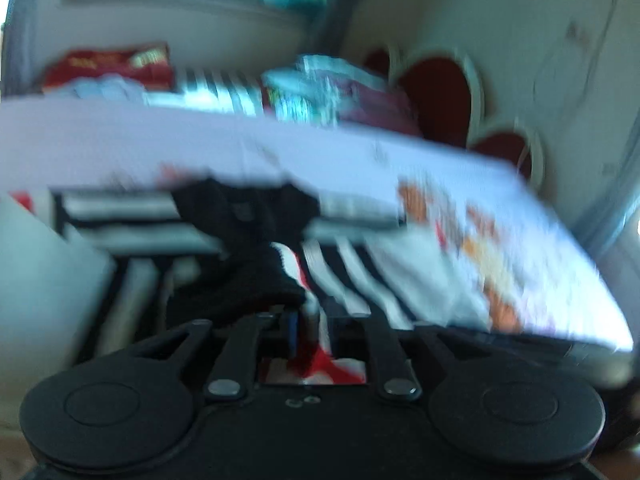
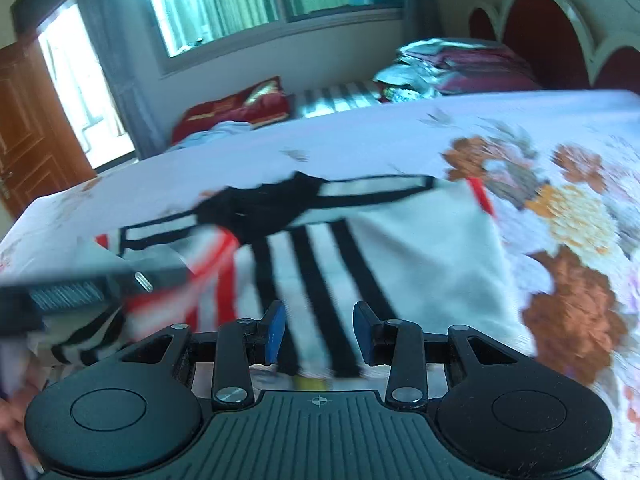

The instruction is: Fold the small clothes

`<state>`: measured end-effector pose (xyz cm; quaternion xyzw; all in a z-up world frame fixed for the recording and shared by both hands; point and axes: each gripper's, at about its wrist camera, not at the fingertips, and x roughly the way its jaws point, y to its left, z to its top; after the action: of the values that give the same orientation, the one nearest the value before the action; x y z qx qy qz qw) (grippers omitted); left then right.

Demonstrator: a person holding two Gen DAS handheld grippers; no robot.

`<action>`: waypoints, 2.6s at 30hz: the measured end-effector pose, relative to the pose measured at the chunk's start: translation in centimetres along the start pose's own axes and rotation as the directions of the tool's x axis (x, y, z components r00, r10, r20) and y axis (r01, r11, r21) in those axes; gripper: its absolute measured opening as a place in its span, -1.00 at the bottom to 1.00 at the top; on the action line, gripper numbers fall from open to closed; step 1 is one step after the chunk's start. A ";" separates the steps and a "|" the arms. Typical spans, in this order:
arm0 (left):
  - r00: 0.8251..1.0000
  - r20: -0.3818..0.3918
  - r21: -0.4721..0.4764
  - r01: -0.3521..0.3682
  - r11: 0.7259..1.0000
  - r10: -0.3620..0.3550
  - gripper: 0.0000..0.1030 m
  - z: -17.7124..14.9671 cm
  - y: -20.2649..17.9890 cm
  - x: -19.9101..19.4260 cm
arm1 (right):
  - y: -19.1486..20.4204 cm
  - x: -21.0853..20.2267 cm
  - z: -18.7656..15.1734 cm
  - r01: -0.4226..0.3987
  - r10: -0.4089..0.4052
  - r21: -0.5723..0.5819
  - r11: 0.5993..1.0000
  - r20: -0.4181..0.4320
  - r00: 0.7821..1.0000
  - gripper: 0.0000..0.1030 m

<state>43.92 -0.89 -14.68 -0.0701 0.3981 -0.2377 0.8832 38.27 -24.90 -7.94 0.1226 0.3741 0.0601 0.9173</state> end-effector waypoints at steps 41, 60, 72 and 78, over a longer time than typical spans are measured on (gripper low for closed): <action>0.901 0.055 -0.229 -0.407 0.884 0.430 -0.49 -7.3 13.7 -9.5 | -2.6 2.8 0.6 -0.014 0.019 0.132 0.991 -0.031 0.999 -0.60; 0.933 0.091 -0.311 -0.305 0.900 0.347 -0.28 -1.7 14.5 -10.4 | -4.0 3.3 0.9 -0.039 0.049 0.109 0.993 -0.086 0.995 -0.53; 0.927 0.052 -0.400 -0.321 0.858 0.371 -0.59 1.5 19.7 -3.1 | -2.3 4.4 1.7 -0.010 0.010 0.015 1.000 -0.012 1.000 -0.88; 0.890 0.090 -0.408 -0.377 0.832 0.447 -0.81 1.3 19.9 -2.8 | -0.6 3.7 2.6 0.053 -0.039 -0.112 0.992 0.128 0.991 -0.89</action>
<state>50.52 17.82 -18.12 -0.1733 0.3600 0.0479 0.9154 42.73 -25.21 -8.82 0.0643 0.3145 0.0525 0.9456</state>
